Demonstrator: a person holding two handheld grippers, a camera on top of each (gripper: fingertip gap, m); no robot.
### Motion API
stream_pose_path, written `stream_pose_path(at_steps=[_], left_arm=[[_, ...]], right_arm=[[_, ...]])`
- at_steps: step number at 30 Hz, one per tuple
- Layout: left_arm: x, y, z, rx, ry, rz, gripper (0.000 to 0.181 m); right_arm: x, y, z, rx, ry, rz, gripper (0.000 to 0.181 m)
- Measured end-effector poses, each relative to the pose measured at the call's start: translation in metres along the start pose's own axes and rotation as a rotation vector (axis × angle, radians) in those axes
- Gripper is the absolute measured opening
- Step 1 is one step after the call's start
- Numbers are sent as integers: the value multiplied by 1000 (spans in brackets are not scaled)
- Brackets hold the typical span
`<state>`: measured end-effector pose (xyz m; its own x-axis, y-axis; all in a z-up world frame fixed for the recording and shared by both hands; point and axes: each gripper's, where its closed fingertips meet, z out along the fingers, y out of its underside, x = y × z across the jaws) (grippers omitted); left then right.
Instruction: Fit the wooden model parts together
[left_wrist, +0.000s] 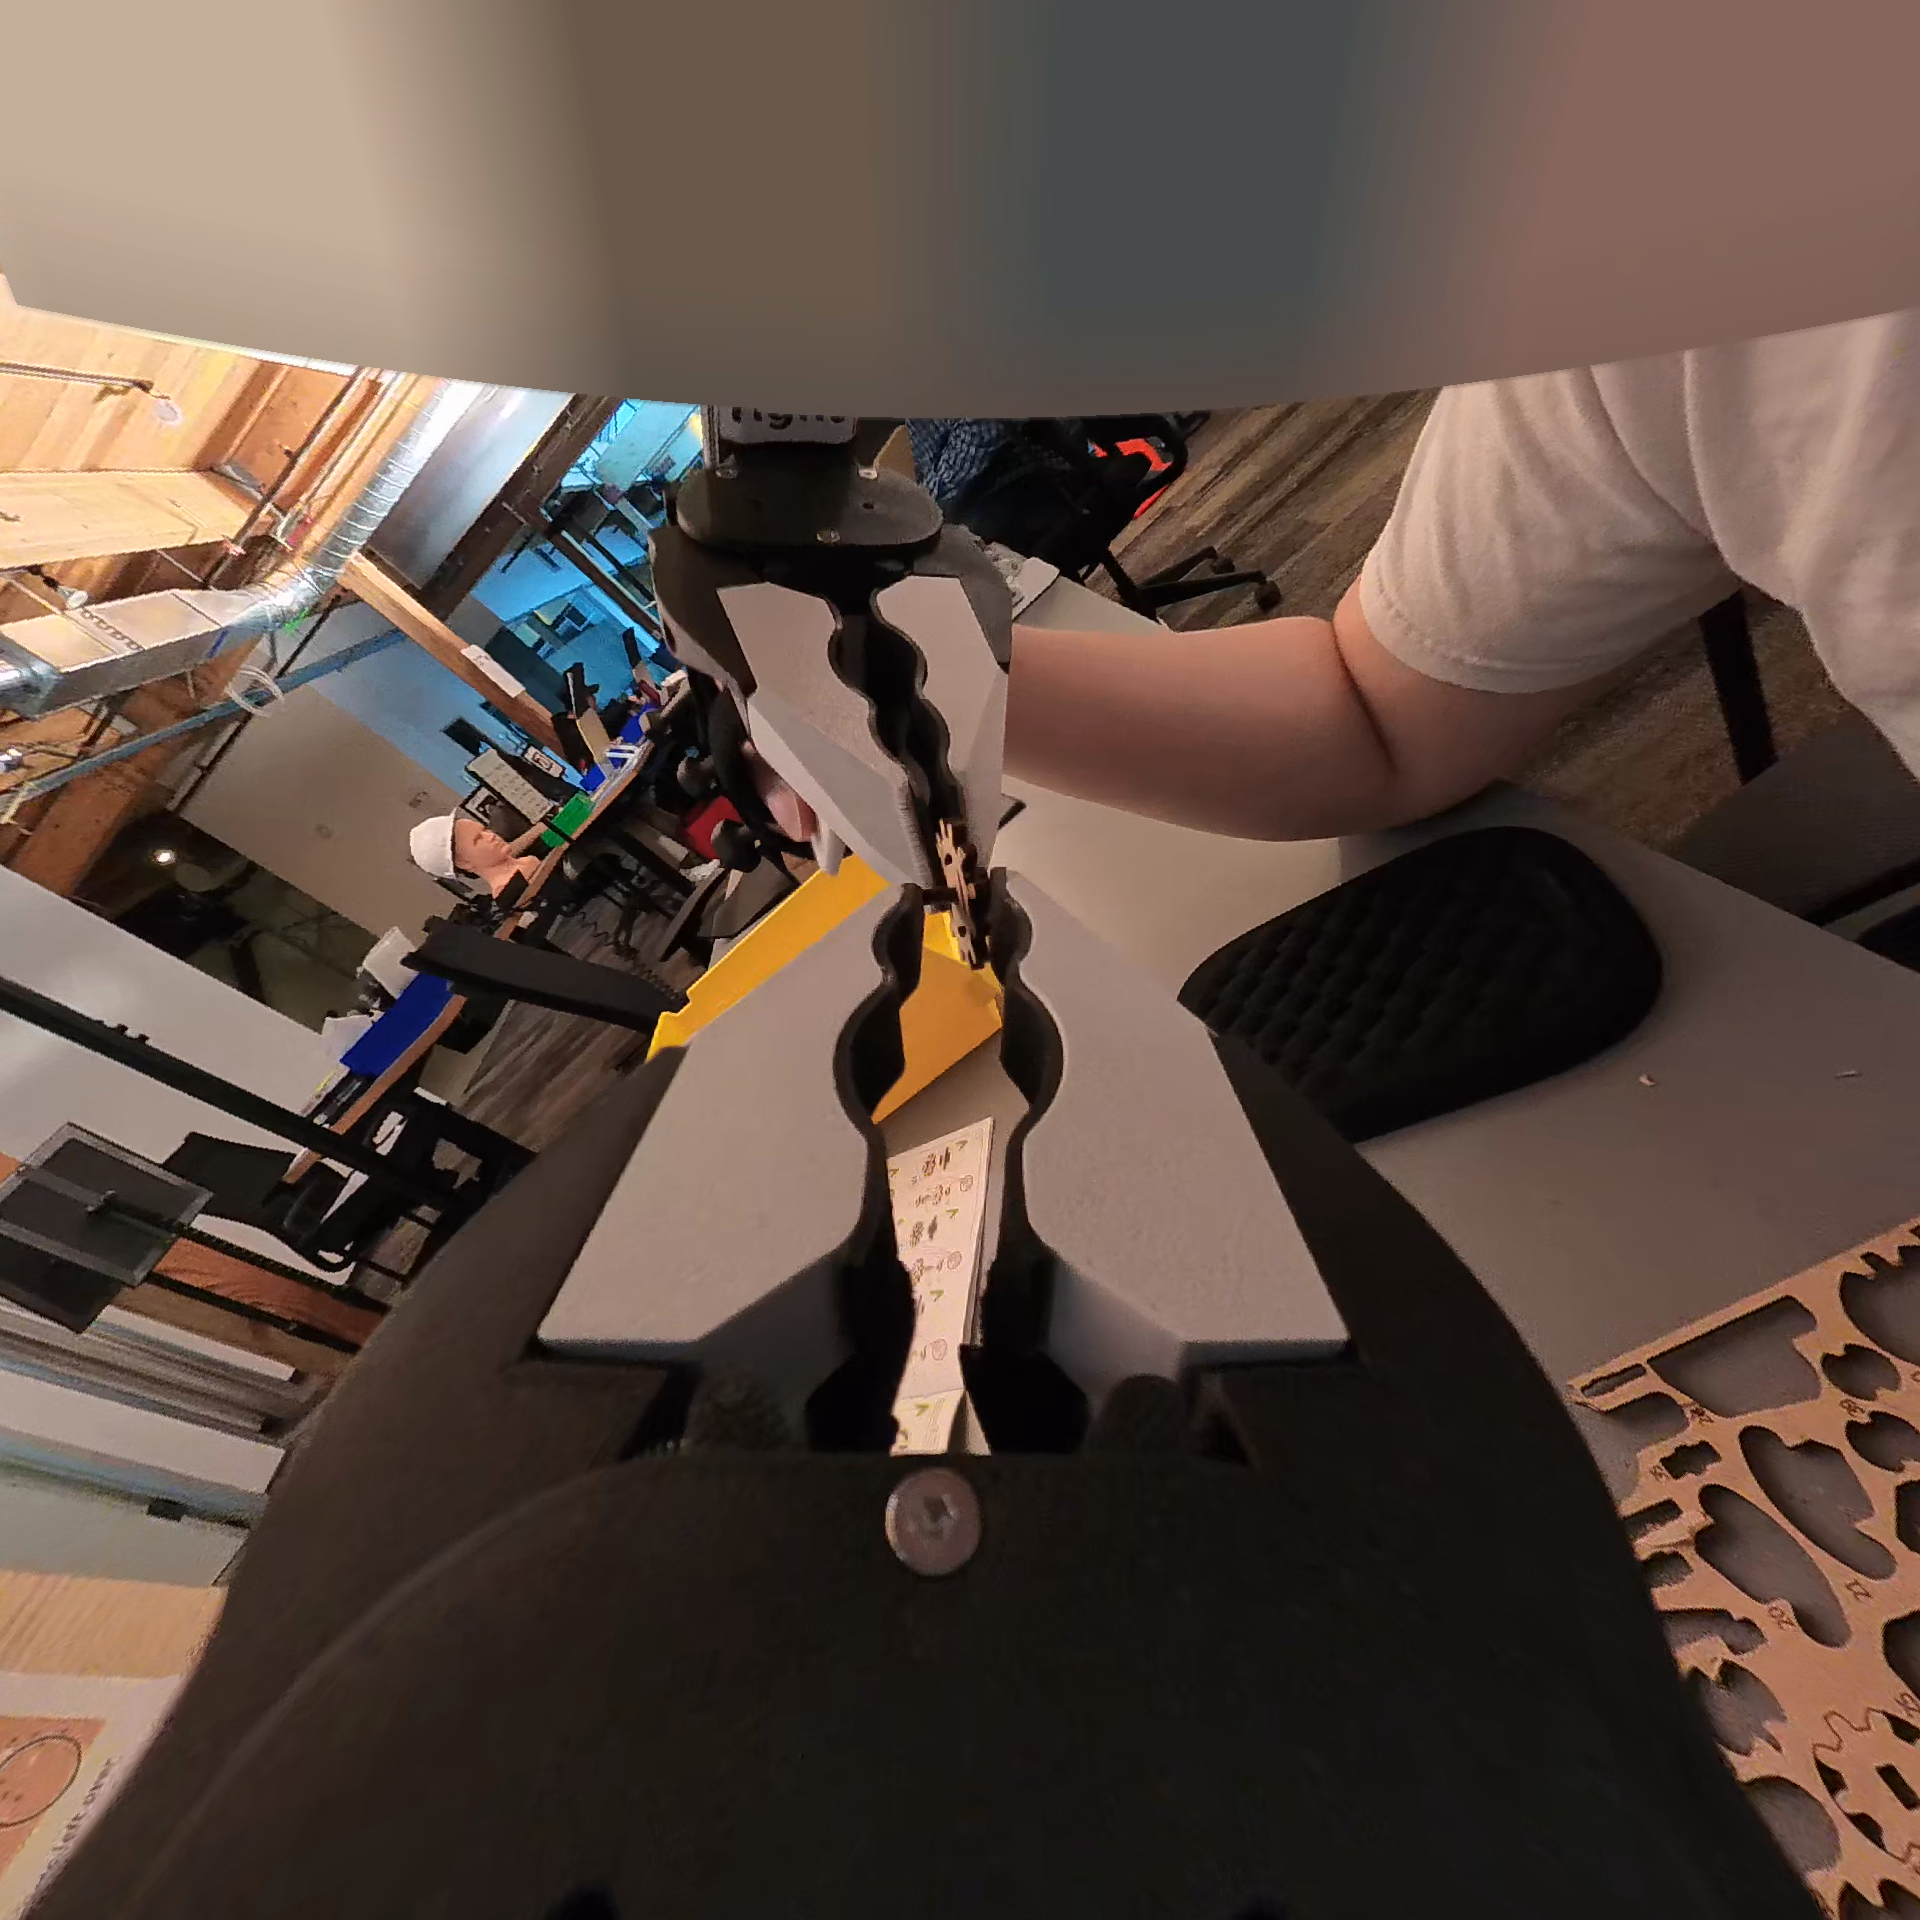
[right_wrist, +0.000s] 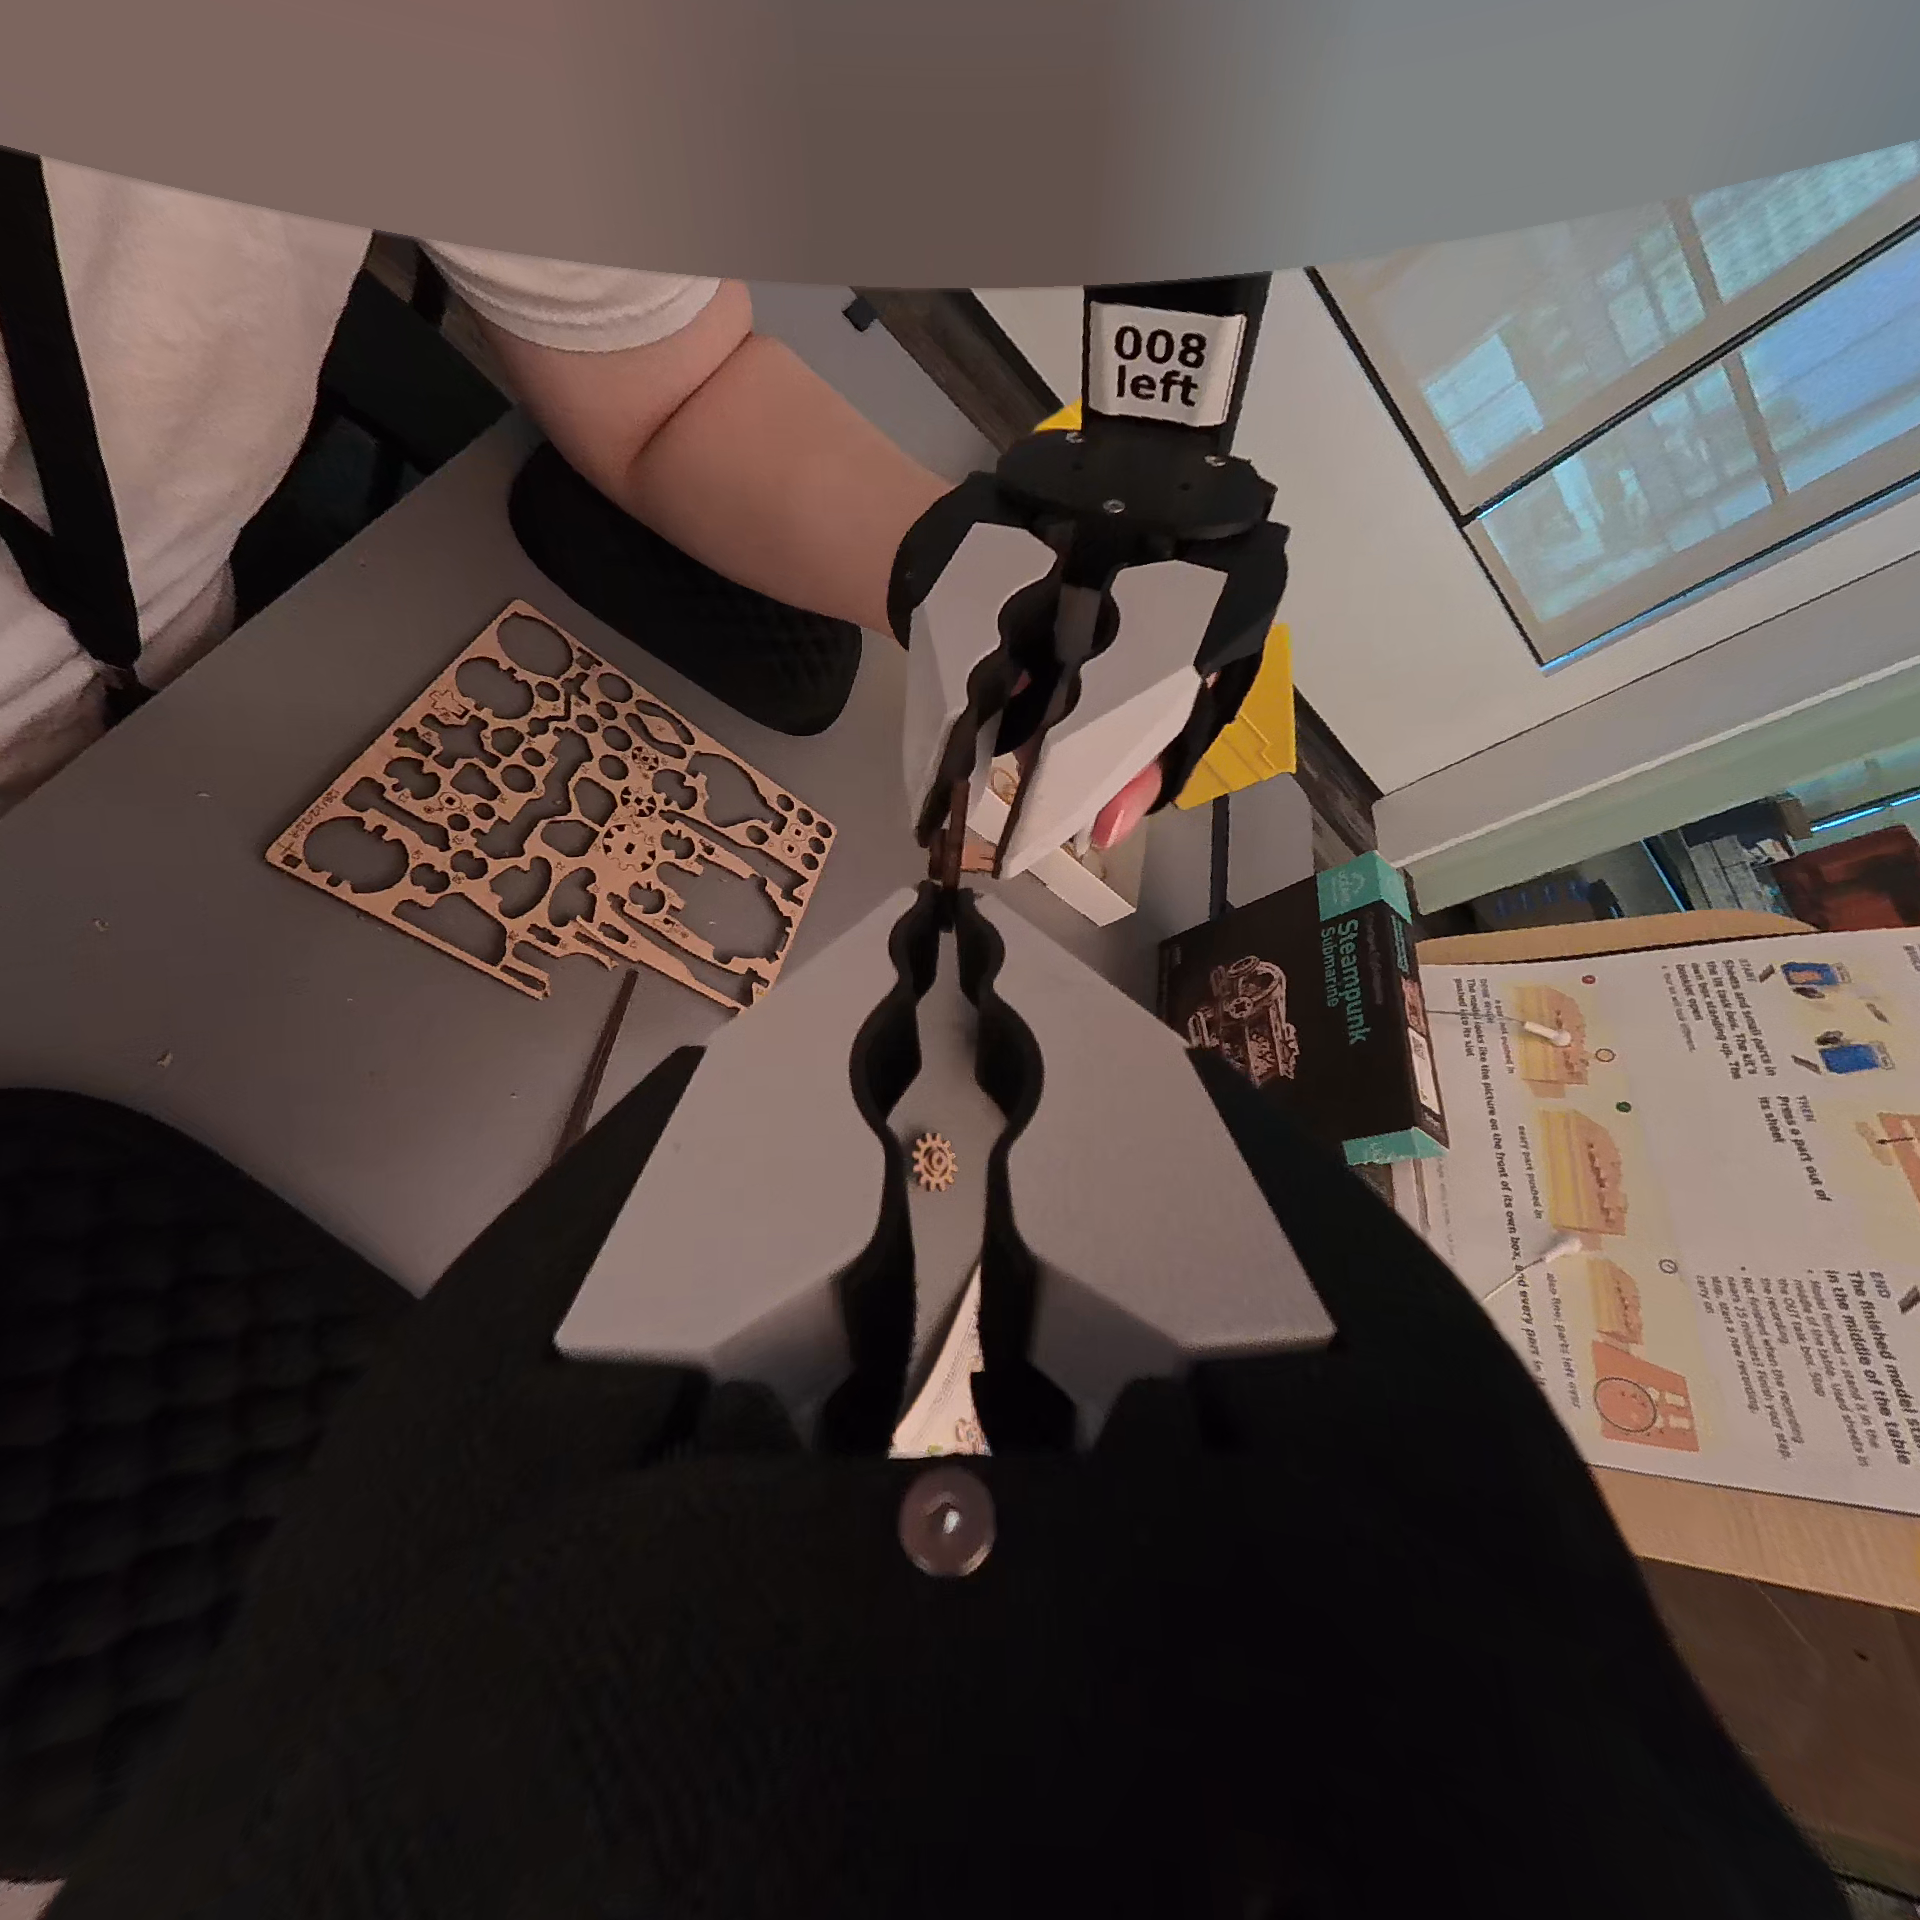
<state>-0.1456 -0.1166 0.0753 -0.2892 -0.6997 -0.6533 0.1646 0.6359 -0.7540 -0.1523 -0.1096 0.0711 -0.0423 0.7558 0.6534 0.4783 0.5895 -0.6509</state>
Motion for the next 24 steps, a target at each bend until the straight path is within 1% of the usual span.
stream_pose_path(at_steps=[7,11,14,16,18,19,20,21,22,24], left_arm=[[0,3,1,-35,13,-3,10],[5,2,2,-39,40,-4,10],[7,-1,2,-19,54,-15,10],[0,-4,2,8,13,-42,11],[-9,-2,2,23,-34,-90,11],[-15,3,1,14,-80,-91,11],[-24,8,-2,4,-138,-80,18],[-31,11,-7,-4,-169,-76,19],[-34,15,-12,-16,-171,-91,20],[-49,20,-25,-50,-212,-146,19]], right_arm=[[-1,2,0,32,-36,40,1],[-7,1,1,44,-72,43,1],[-10,-3,0,74,-97,55,1],[-2,-5,-4,98,-61,76,1],[8,-3,-7,99,-16,111,0],[14,3,-7,71,17,128,0],[21,10,-9,33,63,136,0],[24,19,-12,-12,90,141,0],[28,30,-18,-70,130,146,0],[37,70,-32,-243,254,170,0]])
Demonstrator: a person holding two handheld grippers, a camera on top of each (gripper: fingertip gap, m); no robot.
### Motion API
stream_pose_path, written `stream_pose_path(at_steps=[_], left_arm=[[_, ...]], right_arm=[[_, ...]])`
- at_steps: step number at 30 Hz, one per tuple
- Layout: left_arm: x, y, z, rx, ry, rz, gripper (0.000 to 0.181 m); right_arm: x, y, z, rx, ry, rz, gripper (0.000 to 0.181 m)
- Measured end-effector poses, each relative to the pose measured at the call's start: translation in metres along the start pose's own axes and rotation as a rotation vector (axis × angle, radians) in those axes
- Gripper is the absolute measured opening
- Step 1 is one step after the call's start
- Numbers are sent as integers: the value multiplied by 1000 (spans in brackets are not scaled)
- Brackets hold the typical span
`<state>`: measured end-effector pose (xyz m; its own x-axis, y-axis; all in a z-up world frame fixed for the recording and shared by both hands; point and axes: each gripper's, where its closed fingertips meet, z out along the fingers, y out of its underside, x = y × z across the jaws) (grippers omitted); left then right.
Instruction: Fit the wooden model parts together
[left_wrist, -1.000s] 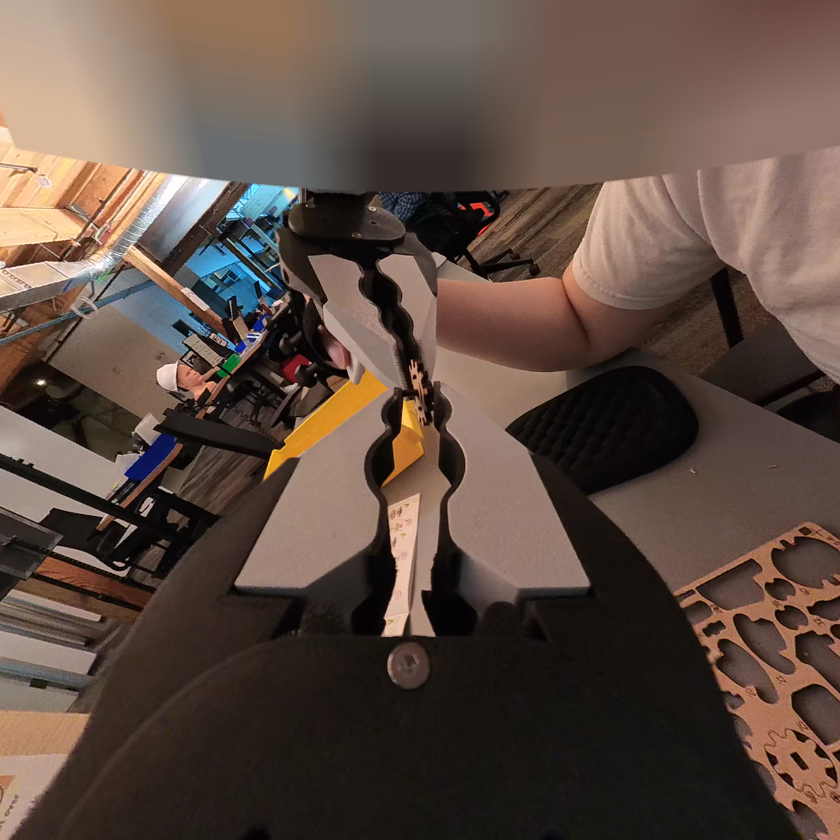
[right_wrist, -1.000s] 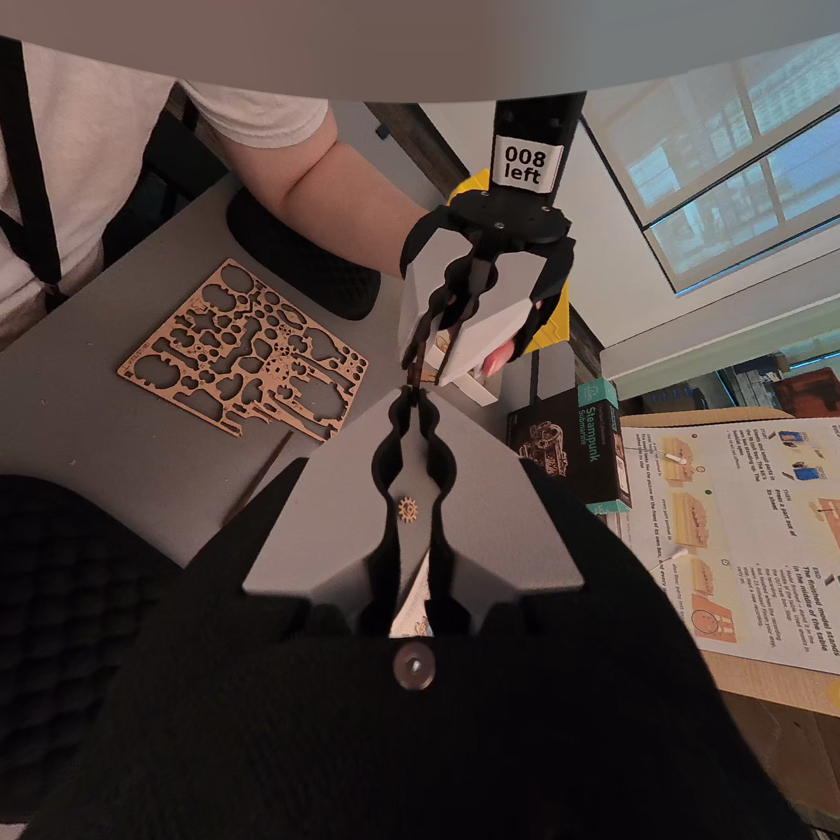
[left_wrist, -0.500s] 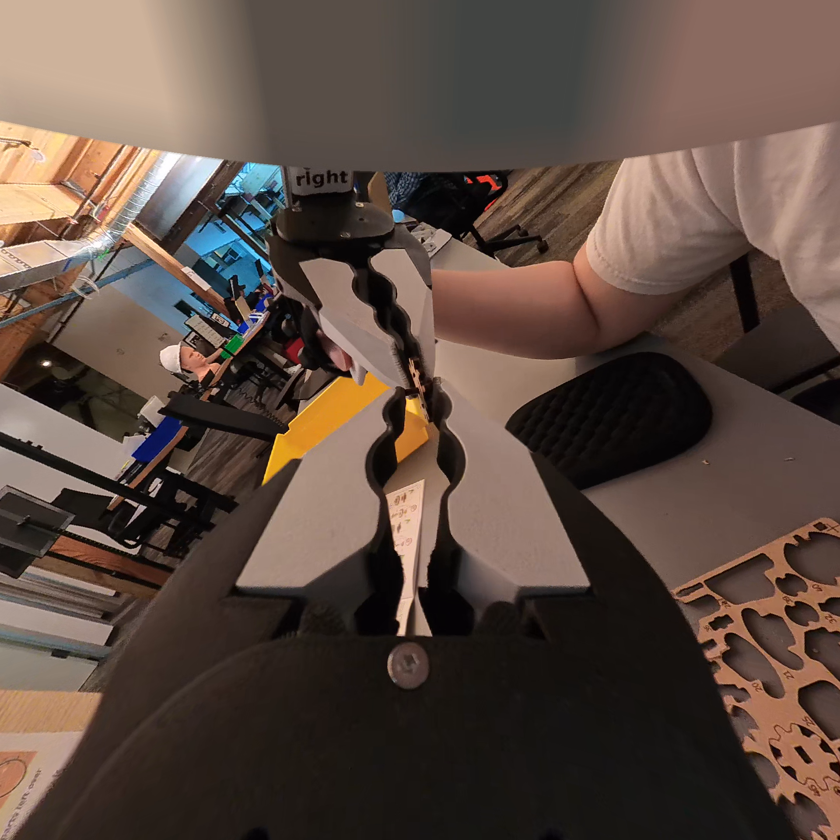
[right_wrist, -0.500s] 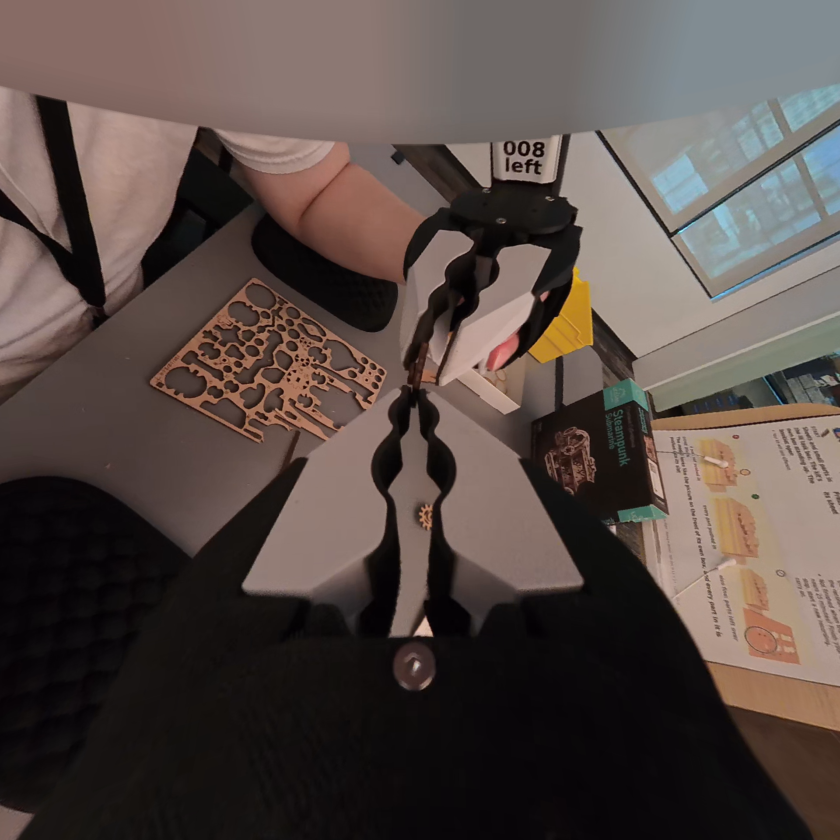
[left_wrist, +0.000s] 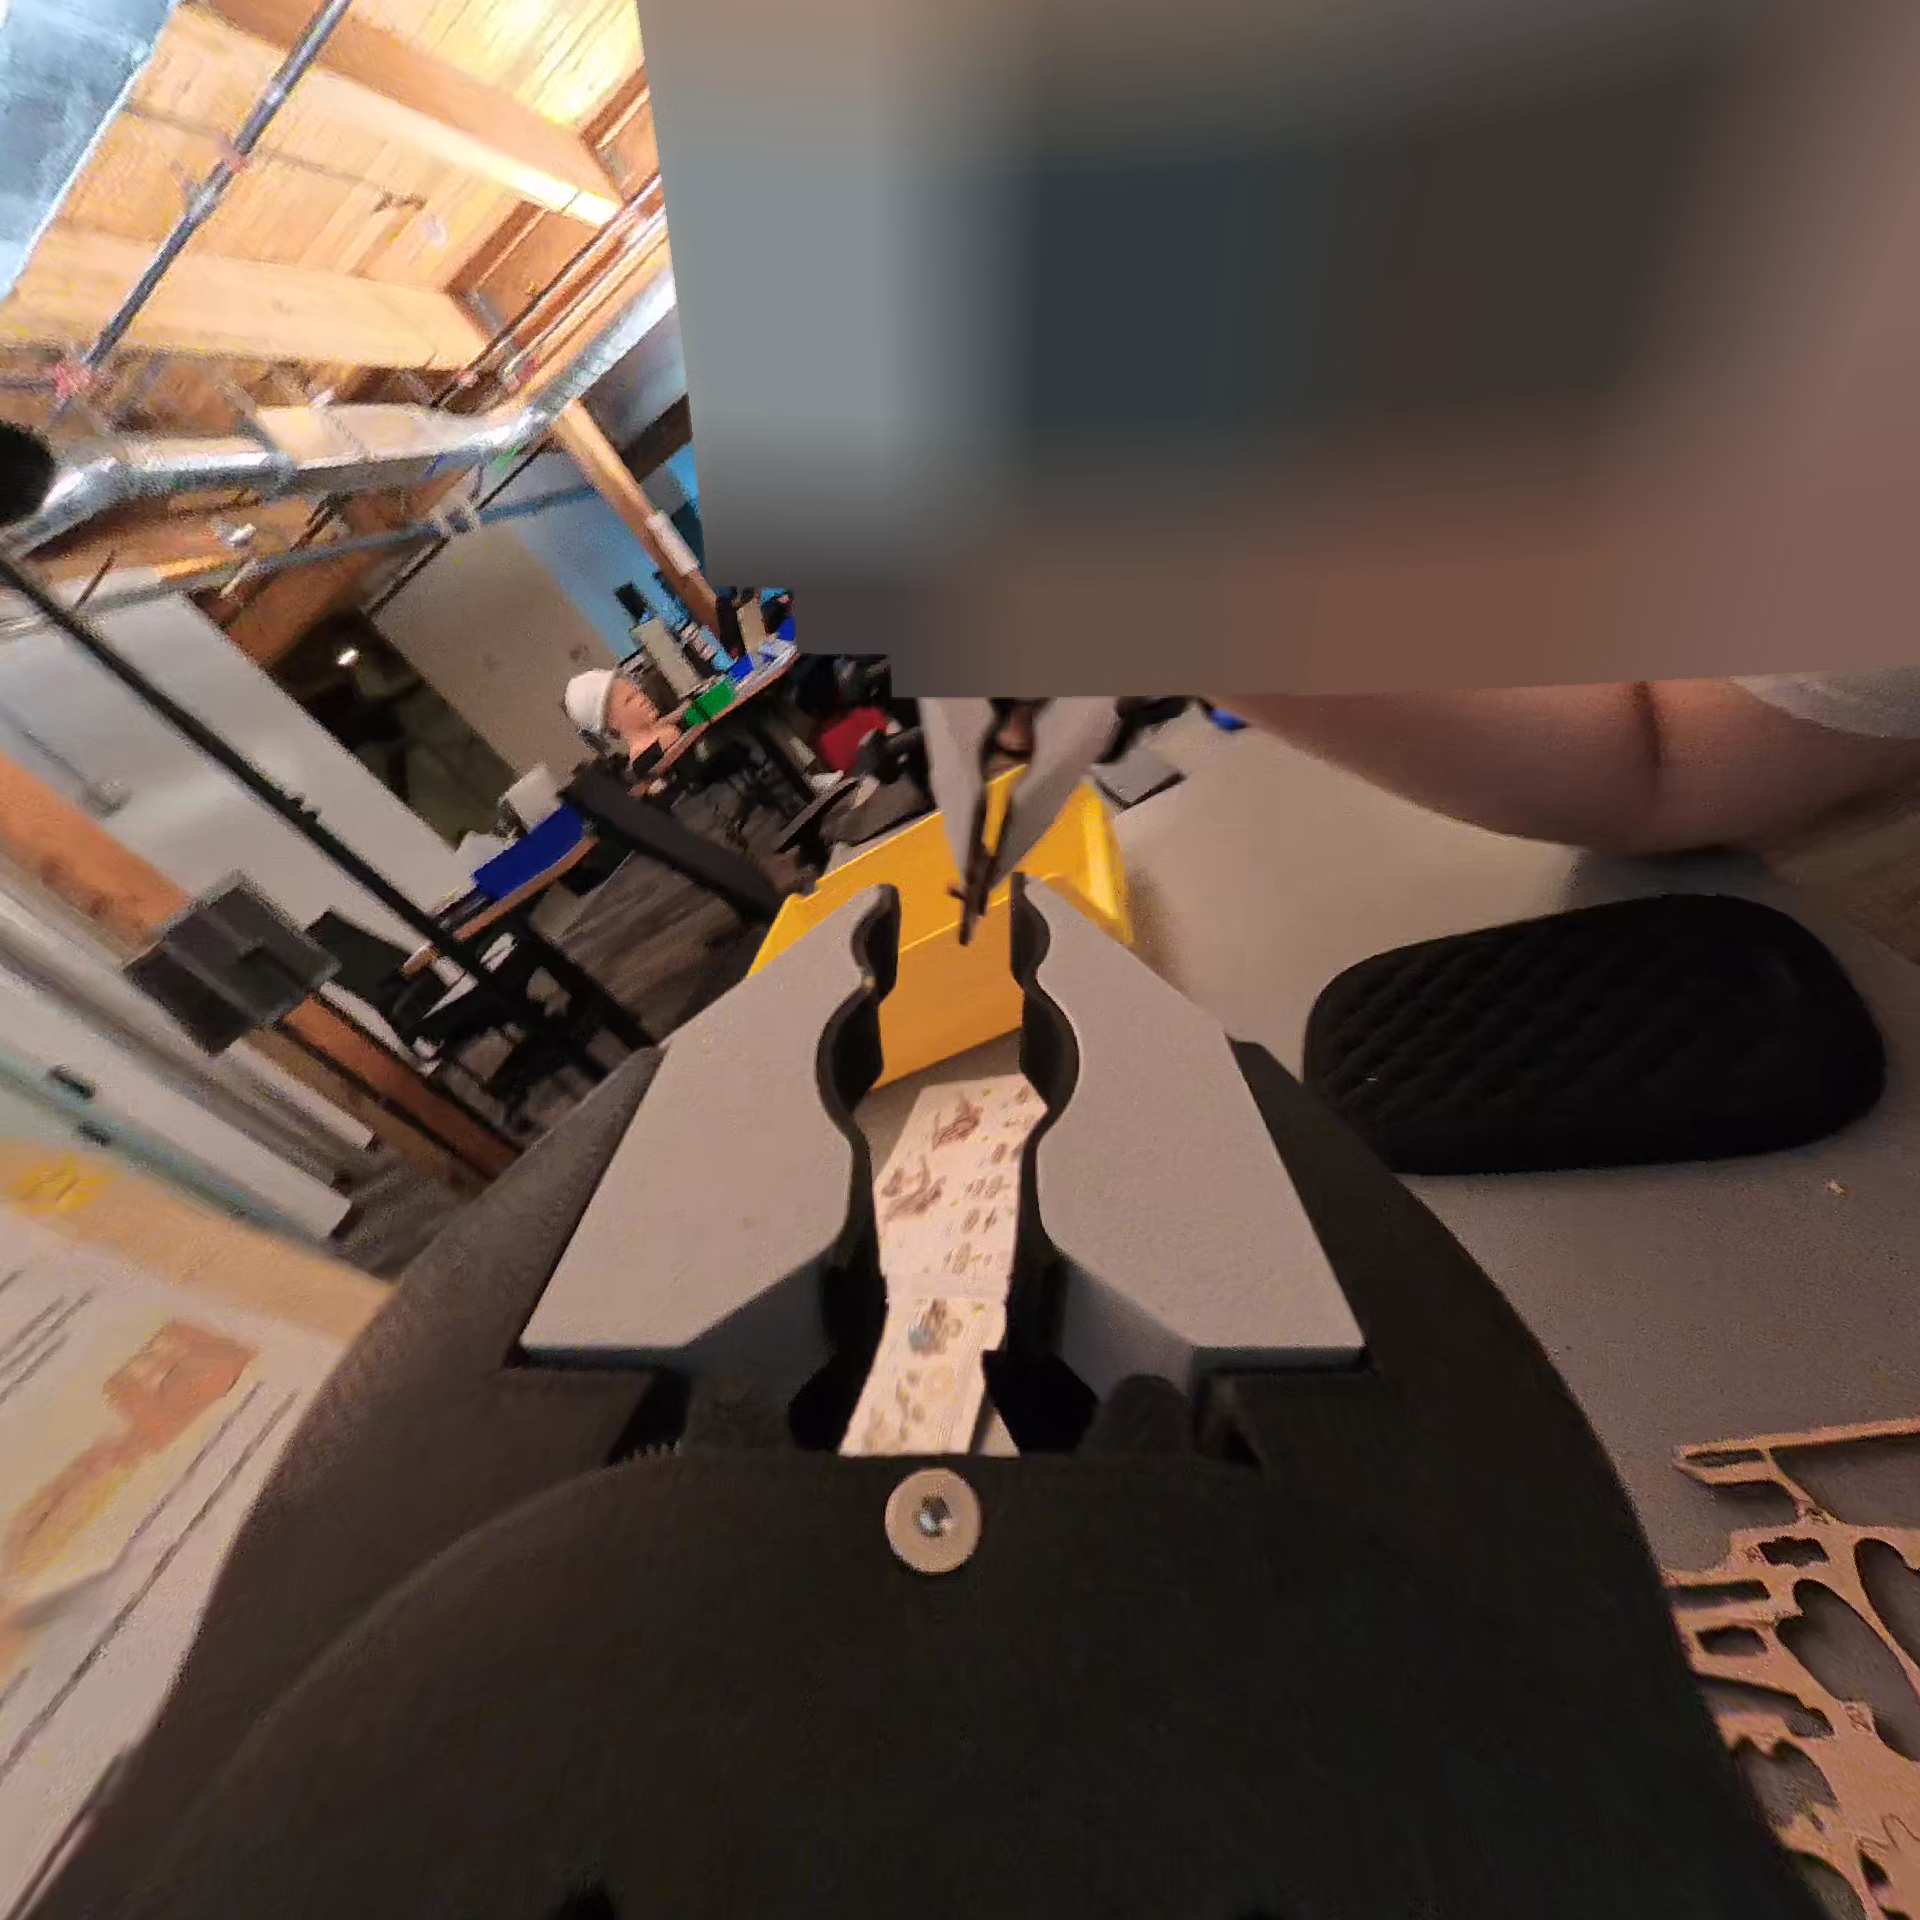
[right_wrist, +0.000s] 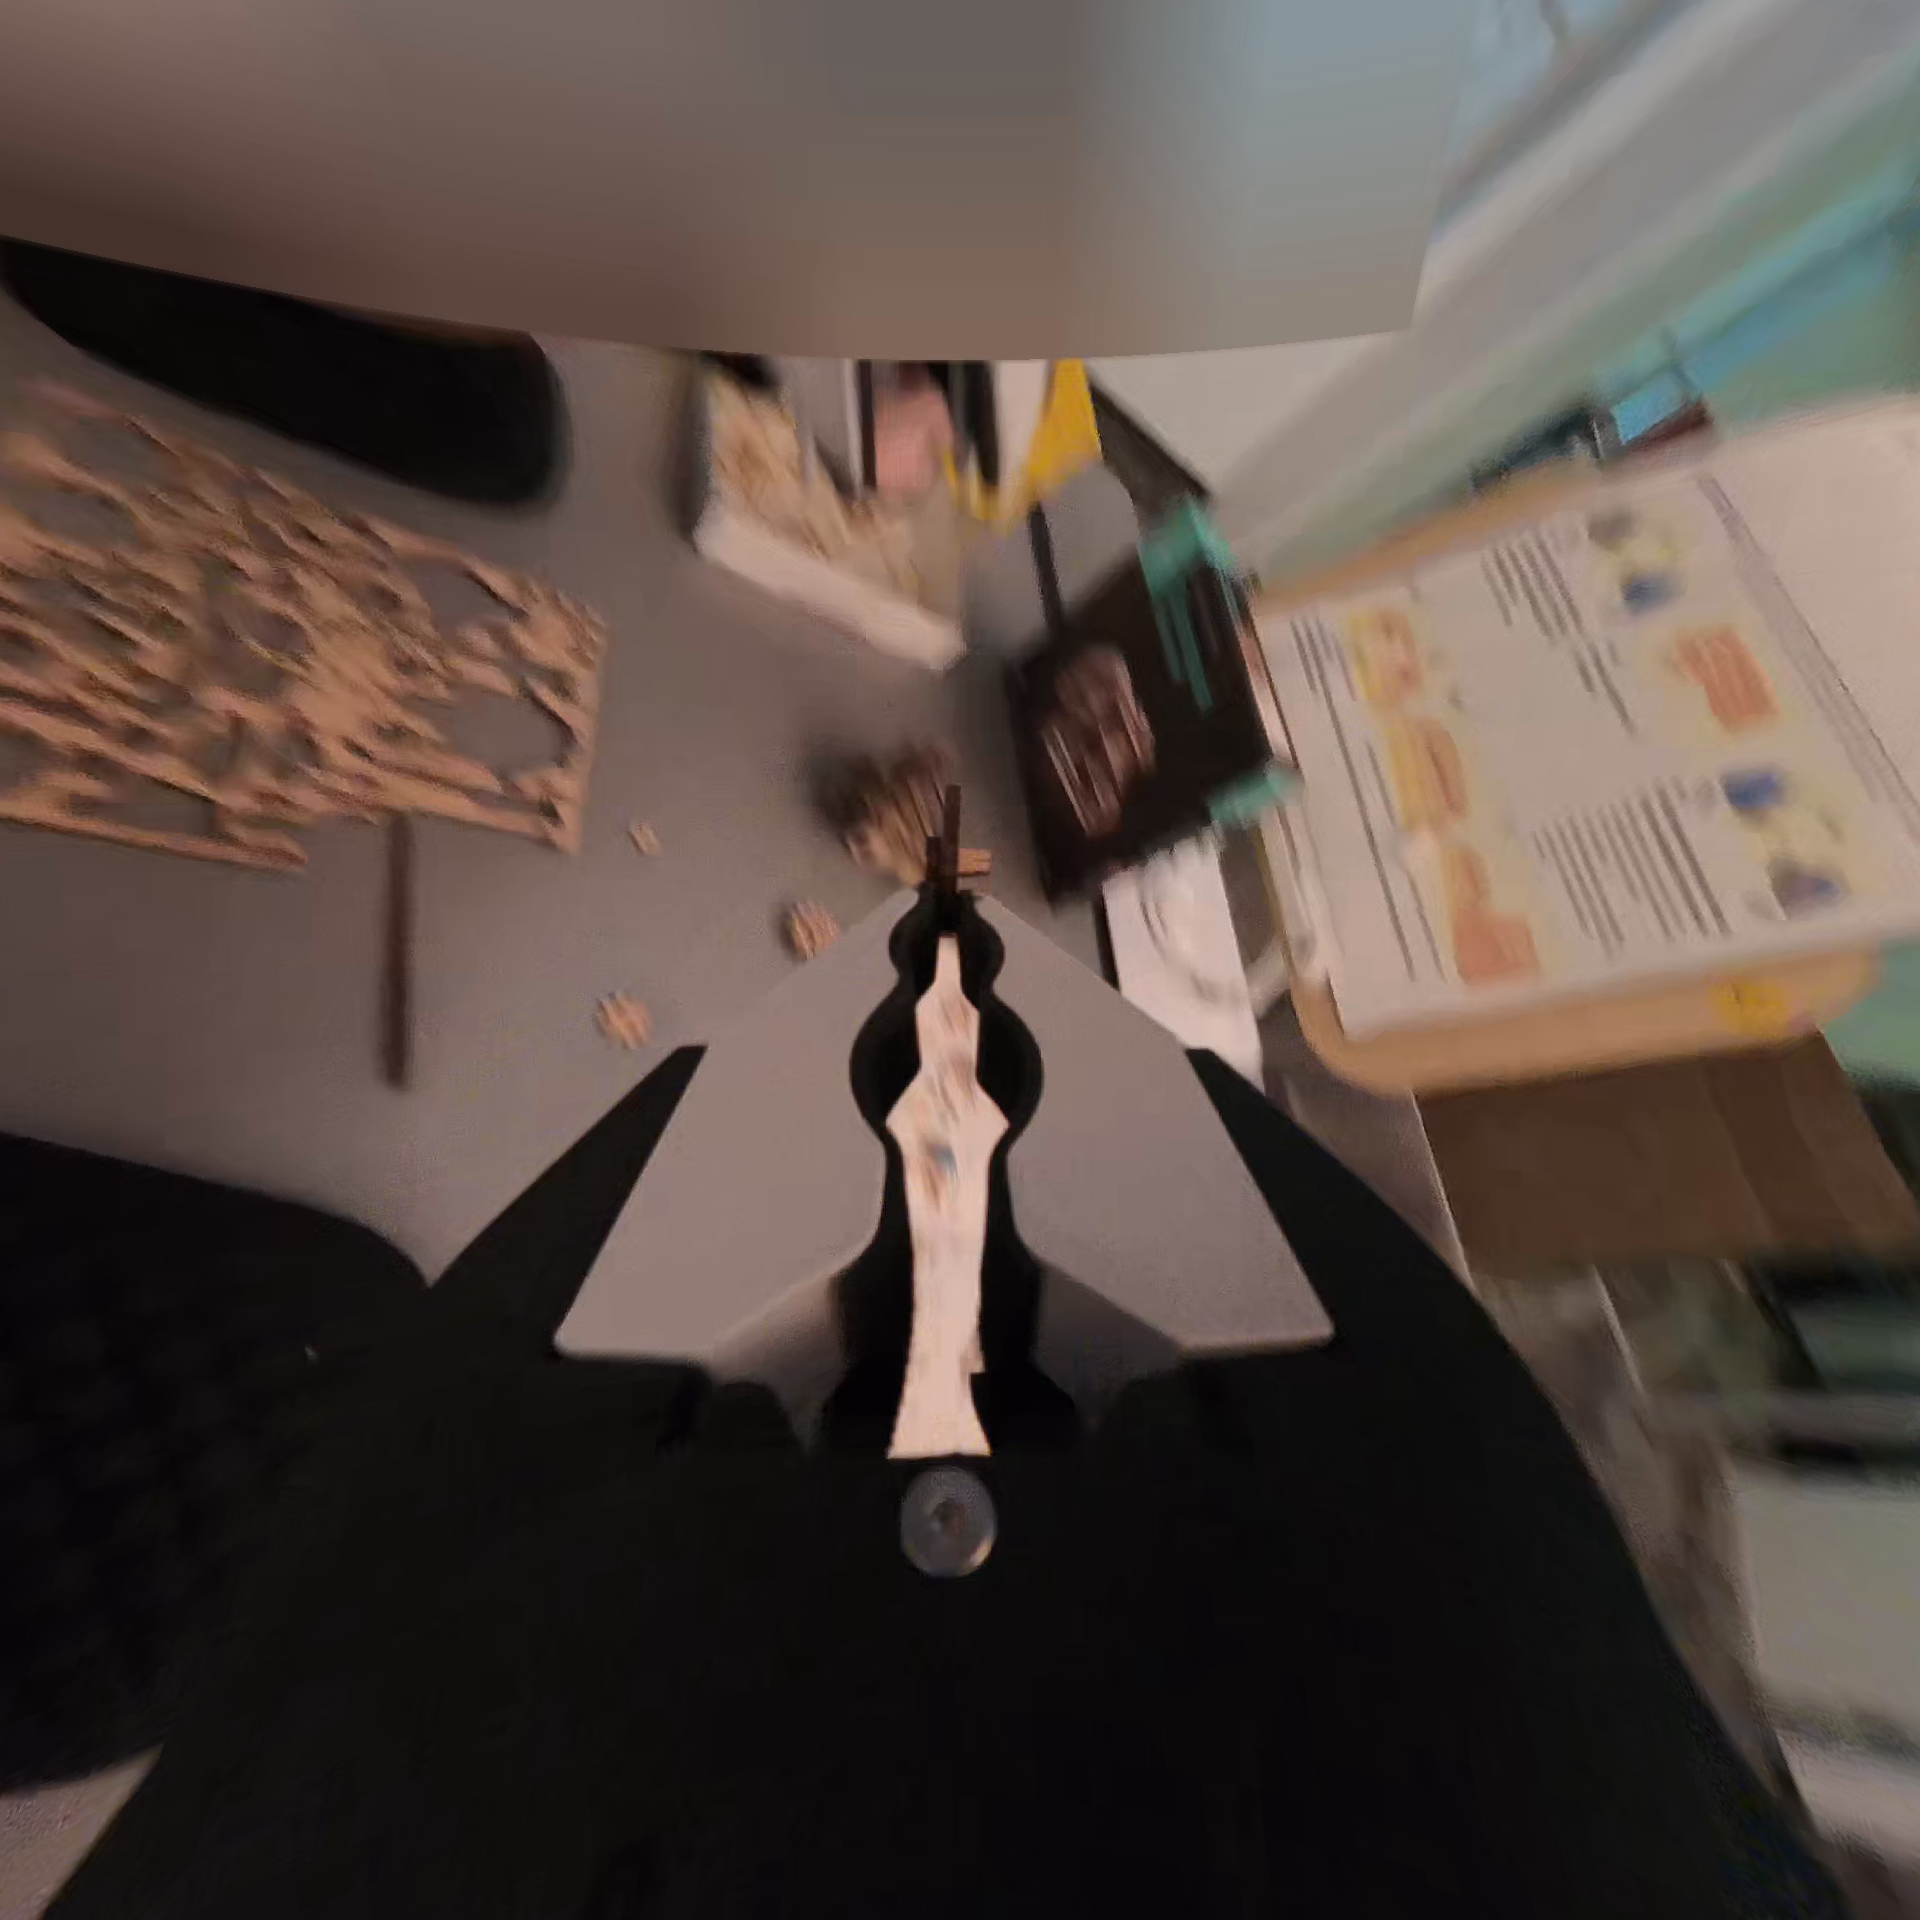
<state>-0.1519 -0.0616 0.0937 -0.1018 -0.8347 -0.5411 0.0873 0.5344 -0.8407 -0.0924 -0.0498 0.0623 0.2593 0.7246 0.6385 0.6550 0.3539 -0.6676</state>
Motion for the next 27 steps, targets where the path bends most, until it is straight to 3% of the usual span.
stream_pose_path(at_steps=[2,5,7,9,13,19,22,27], left_arm=[[-25,2,-11,-21,-94,-41,14],[-48,11,-24,-66,-168,-103,13],[-54,18,-26,-95,-191,-135,13],[-56,24,-24,-117,-198,-135,13],[-53,38,-17,-179,-195,-137,12],[-48,51,-9,-220,-174,-158,13],[-48,56,-8,-223,-169,-192,13],[-52,68,-10,-258,-179,-203,13]], right_arm=[[-1,47,5,-140,86,28,0],[-44,103,30,-196,162,-26,0],[-72,142,42,-371,195,-180,0],[-90,159,53,-442,201,-340,0],[-102,170,65,-474,146,-393,0],[-110,179,64,-478,87,-274,6],[-116,170,56,-385,52,-199,11],[-96,151,48,-156,63,210,7]])
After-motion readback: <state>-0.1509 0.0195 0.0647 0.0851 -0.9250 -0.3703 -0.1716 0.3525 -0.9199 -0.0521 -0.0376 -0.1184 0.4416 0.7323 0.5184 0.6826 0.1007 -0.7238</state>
